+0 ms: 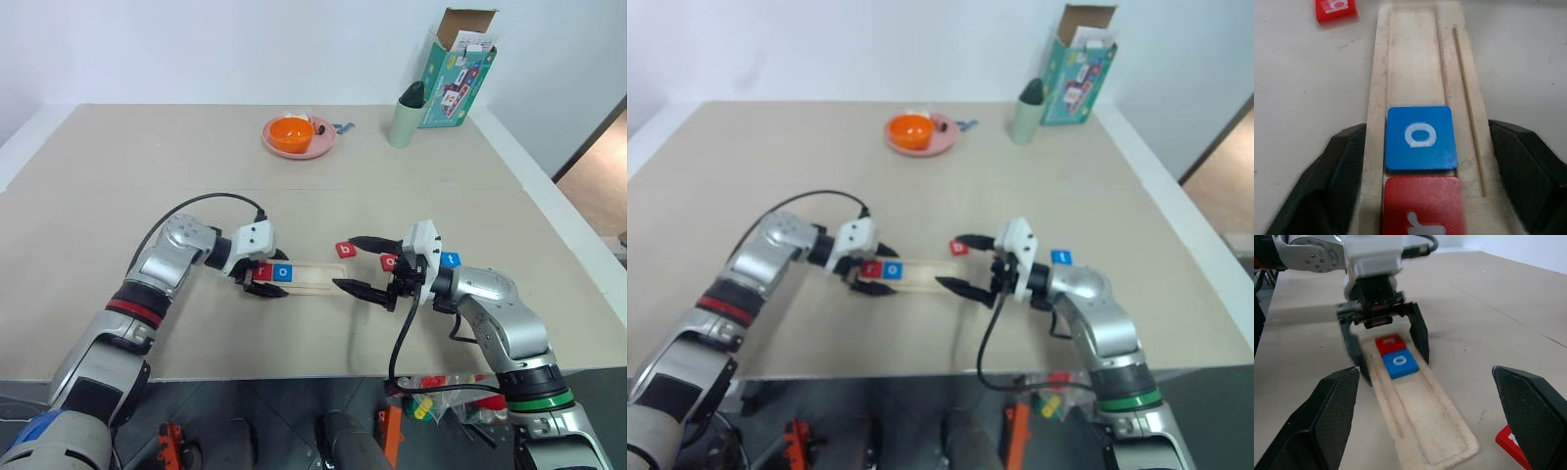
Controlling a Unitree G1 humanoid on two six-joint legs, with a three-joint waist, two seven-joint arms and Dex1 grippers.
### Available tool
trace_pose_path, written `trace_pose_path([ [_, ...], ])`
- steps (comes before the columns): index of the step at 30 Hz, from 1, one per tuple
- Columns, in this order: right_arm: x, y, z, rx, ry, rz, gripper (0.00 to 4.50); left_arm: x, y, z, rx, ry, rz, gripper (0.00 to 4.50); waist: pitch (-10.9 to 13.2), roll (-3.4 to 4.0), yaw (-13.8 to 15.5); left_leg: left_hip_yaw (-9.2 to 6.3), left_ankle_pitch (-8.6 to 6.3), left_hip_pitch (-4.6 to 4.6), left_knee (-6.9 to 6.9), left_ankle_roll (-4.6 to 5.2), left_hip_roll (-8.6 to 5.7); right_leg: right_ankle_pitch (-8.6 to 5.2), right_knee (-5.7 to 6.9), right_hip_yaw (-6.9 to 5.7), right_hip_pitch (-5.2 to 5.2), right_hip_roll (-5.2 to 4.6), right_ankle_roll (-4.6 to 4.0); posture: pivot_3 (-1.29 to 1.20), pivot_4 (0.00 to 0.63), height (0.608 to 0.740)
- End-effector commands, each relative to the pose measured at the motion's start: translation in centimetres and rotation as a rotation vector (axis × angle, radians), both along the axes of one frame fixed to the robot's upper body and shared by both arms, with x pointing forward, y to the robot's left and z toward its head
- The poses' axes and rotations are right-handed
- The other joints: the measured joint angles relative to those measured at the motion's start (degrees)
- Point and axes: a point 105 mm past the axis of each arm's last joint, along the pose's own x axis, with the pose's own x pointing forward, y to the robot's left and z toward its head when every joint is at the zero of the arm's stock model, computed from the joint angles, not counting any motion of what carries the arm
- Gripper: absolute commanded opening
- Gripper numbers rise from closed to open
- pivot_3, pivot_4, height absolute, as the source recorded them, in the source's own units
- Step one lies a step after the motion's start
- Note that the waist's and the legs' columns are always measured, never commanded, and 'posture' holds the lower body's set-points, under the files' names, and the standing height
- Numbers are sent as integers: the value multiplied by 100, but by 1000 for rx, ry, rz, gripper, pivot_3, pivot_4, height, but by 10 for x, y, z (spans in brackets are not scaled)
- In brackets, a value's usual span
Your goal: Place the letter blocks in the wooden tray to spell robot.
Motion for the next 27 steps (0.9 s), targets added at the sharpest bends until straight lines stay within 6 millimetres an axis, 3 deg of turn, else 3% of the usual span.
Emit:
trace_pose_path([
  [1,-1,-1,15,24,-53,-7,4500,-4,4,9,-10,3,-3,4477,0,0,-4,0,0,0,0,0,0,0,0,1,0,0,0,0,150,740],
  [14,13,-11,28,84,-38,-139,4500,-21,46,66,-135,-121,139,4477,1,2,-7,-3,0,-19,2,0,7,1,4,-3,-19,3,-3,0,150,740],
  [18,21,-12,26,86,-13,-219,4500,-44,40,91,-425,-114,172,4477,1,2,-3,-2,0,-20,2,0,11,1,5,-5,-20,2,-4,0,150,740],
  [22,34,-8,26,83,5,-328,4500,-68,31,86,-635,-78,258,4477,0,2,-7,-1,0,-22,4,0,12,1,5,-4,-20,0,-4,0,150,740],
  [27,40,15,19,94,32,-433,4500,-89,26,56,-649,-39,329,4477,0,2,-11,-3,4,-14,3,-1,16,6,16,-2,-23,8,-14,0,150,740],
])
